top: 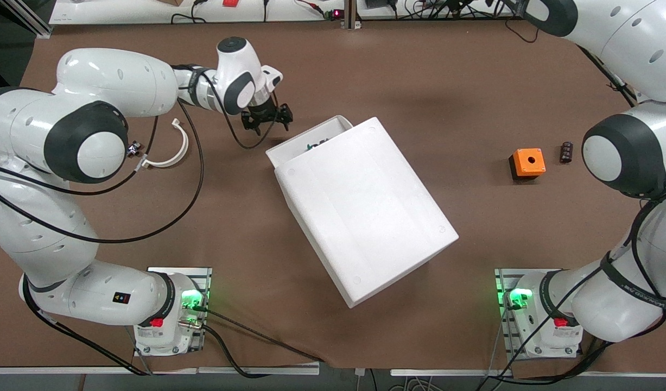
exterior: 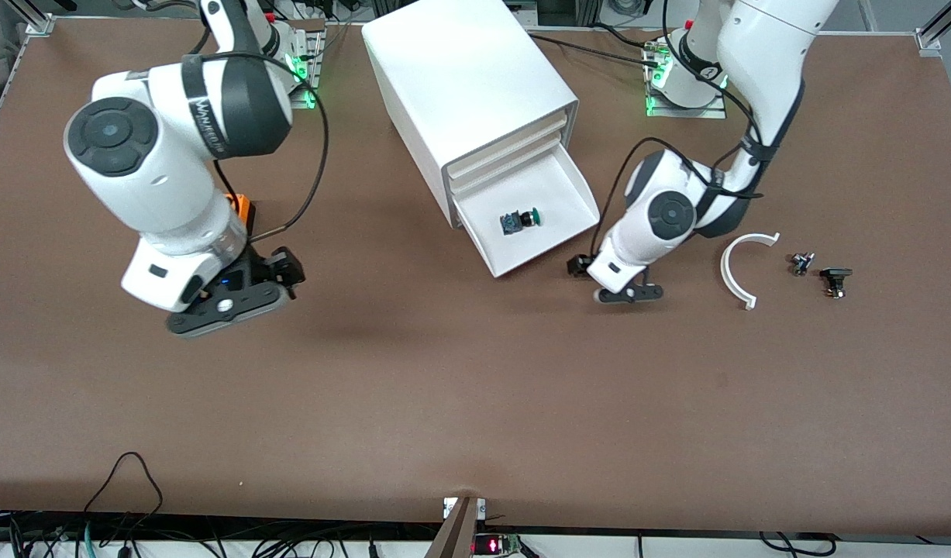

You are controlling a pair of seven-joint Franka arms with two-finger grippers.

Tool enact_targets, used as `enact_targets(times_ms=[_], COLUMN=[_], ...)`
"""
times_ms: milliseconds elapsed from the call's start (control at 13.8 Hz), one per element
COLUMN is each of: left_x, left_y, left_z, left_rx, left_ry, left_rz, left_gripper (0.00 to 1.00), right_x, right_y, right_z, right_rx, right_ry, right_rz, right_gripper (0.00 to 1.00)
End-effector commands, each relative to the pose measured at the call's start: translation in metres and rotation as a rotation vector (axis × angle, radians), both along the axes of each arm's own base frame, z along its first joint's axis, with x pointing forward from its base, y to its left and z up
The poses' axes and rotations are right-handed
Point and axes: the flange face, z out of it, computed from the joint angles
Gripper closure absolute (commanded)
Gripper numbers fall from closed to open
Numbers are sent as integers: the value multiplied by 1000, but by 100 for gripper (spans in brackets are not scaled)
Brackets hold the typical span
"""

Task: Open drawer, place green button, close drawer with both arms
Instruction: 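Push the drawer shut with the left gripper while the right gripper withdraws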

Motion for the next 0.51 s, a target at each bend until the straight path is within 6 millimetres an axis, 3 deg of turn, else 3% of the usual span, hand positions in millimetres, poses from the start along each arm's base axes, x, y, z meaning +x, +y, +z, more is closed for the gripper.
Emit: enact_targets(times_ms=[0,145,361,434], left_x=[-31,-57,-101,-116], left_y=[-32,-54,-72,-81], left_z=[0,-2,-11,-12], left_rx=[-46,-48,-37,-40], left_ry=[44,74,123,145], left_rz=[13,-36,-101,-103], left_gripper=[0,0,0,0], right_x=[-10,-7,-33,-45], right_y=[-56,-147,-250,-268], right_z=[22,38,25,24], right_rx=[36,66,116,130], right_ry=[42,38,105,114], right_rz=[-182,-312,-452,-446], right_gripper=[0,0,0,0])
